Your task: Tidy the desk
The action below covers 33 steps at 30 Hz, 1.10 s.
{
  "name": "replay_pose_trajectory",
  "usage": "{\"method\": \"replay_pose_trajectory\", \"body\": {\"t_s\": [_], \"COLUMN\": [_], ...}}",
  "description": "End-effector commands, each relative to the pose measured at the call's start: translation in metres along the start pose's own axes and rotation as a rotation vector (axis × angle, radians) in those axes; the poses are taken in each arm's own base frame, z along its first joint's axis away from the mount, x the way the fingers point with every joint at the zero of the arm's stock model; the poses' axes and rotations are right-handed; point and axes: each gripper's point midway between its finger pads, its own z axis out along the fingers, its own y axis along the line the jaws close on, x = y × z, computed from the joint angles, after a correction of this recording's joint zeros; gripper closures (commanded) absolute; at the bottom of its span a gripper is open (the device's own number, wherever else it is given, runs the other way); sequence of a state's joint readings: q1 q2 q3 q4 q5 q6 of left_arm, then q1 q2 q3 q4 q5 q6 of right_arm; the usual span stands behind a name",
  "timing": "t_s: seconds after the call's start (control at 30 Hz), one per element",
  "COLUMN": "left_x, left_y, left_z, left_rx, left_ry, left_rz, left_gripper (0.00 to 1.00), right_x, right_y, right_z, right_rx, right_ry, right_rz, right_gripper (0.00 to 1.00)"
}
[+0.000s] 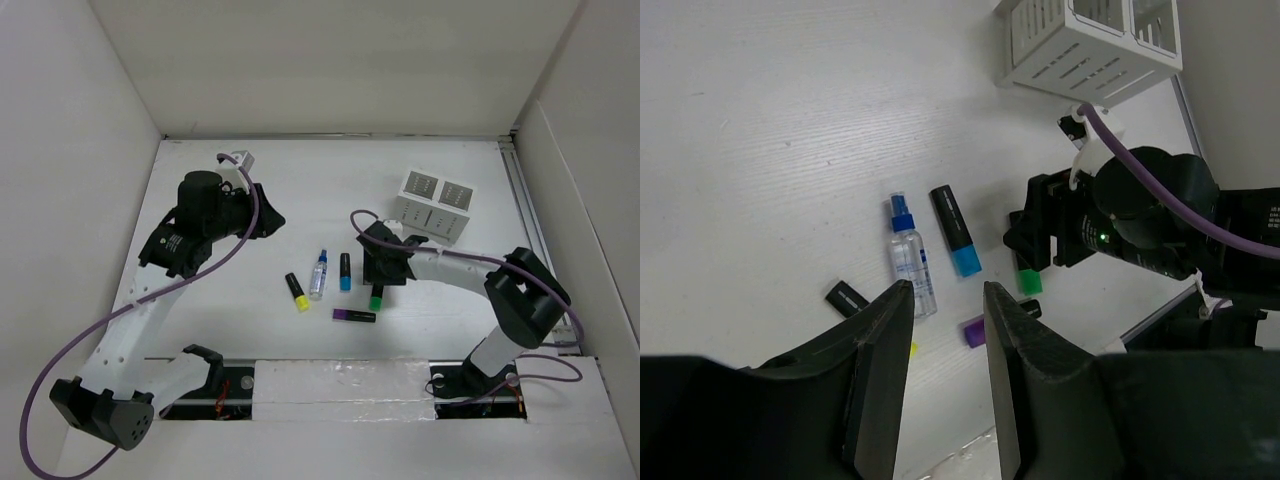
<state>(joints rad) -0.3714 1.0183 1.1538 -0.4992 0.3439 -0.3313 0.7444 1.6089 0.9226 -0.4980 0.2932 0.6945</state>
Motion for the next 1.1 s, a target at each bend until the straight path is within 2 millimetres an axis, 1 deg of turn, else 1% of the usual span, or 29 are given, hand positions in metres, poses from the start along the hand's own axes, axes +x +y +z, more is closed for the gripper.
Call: {"method": "replay_pose_trajectory", "body": {"t_s": [0.0,0.1,0.17,0.37,0.6,0.63,0.67,0.7,0.73,0.77,0.8,0.83,0.87,0.93,0.97,1.07], "left_x": [-0.003,-0.004,-0.005,-0.012,-0.011,-0.011,-0.012,-0.013,-0.013,-0.016,-0.017,-0.018,-0.020,-0.021,-0.022,-0.024], "left_y": [-0.002,-0.003,-0.002,0.002,0.003,0.003,0.004,0.003,0.003,0.004,0.005,0.004,0.003,0.004,0.003,0.004], "left_z": [-0.006,-0.006,-0.005,-0.006,-0.002,-0.002,-0.002,-0.001,-0.002,-0.002,-0.002,-0.002,-0.002,-0.001,-0.002,-0.004], "left_rx": [0.007,0.010,0.005,-0.028,-0.028,-0.025,-0.029,-0.028,-0.030,-0.037,-0.038,-0.039,-0.037,-0.040,-0.042,-0.051], "left_ry": [-0.023,-0.025,-0.022,-0.042,-0.035,-0.037,-0.040,-0.043,-0.047,-0.058,-0.062,-0.065,-0.068,-0.066,-0.070,-0.083], "left_rz": [0.016,0.020,0.024,0.037,0.037,0.038,0.040,0.039,0.040,0.042,0.040,0.037,0.037,0.040,0.041,0.038], "left_gripper": [0.69,0.69,0.69,0.70,0.71,0.71,0.71,0.71,0.72,0.72,0.73,0.73,0.73,0.74,0.73,0.73], "right_x": [-0.037,-0.040,-0.042,-0.038,-0.025,-0.024,-0.022,-0.020,-0.022,-0.023,-0.027,-0.033,-0.033,-0.042,-0.045,-0.061], "right_y": [0.020,0.021,0.022,0.020,0.012,0.010,0.012,0.009,0.008,0.008,0.007,0.006,0.006,0.006,0.006,0.006], "right_z": [-0.001,0.005,0.007,0.013,0.017,0.017,0.015,0.015,0.014,0.013,0.009,0.005,0.005,-0.002,-0.005,-0.023], "right_rx": [-0.065,-0.063,-0.060,-0.037,-0.007,-0.003,-0.007,0.000,0.003,0.000,-0.003,0.003,0.003,0.009,0.009,0.002], "right_ry": [-0.083,-0.081,-0.084,-0.067,-0.033,-0.030,-0.032,-0.034,-0.044,-0.052,-0.068,-0.088,-0.089,-0.113,-0.121,-0.165], "right_rz": [0.034,0.037,0.040,0.046,0.063,0.062,0.056,0.058,0.060,0.059,0.060,0.058,0.058,0.045,0.041,0.026], "right_gripper": [0.39,0.41,0.44,0.49,0.48,0.50,0.56,0.58,0.62,0.71,0.74,0.80,0.80,0.86,0.87,0.89]}}
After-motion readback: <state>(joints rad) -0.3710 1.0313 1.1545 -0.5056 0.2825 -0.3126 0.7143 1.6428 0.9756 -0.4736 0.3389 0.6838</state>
